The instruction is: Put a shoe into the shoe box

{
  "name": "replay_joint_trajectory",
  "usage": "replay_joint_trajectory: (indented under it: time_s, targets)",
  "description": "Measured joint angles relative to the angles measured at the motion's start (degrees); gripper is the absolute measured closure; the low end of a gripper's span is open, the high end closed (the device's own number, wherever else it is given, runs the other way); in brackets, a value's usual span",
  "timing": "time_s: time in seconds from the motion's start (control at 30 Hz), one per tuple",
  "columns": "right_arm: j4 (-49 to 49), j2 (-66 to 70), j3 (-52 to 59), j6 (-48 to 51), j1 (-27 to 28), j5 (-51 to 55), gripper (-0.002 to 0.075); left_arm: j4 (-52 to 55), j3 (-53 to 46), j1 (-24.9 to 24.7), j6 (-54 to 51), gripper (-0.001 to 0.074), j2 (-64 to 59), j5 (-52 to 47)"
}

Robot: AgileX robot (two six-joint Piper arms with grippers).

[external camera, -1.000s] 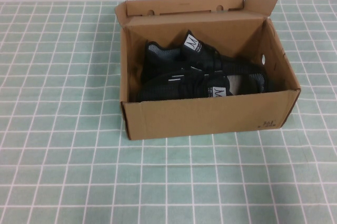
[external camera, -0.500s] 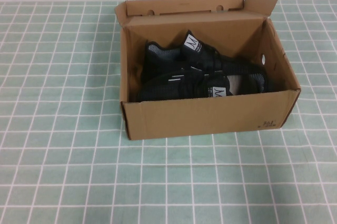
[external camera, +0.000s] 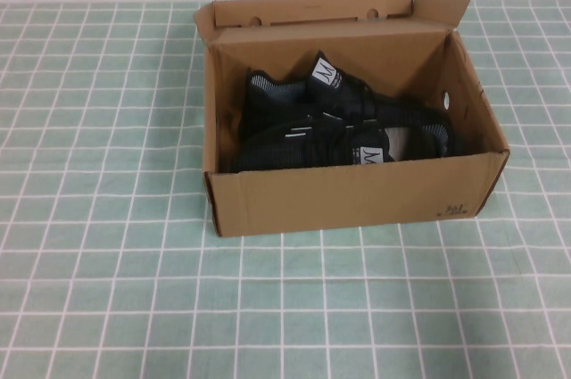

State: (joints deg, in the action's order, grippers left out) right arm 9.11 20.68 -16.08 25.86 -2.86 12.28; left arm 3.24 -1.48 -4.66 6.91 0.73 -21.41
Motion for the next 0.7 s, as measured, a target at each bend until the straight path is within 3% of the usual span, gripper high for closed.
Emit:
replay_joint_trajectory:
  time_s: [0.37, 0.7]
  targets:
    - [1.06, -14.21, 0.00, -4.50, 0.07, 0.00, 0.0732, 0.00, 0.00, 0.00, 0.00, 0.0733, 0.00, 0.00]
    - [3.54, -16.07, 3.38, -4.77, 3.11, -0.27, 0.0733, 0.29, 0.00, 0.00, 0.00, 0.0733, 0.00, 0.00]
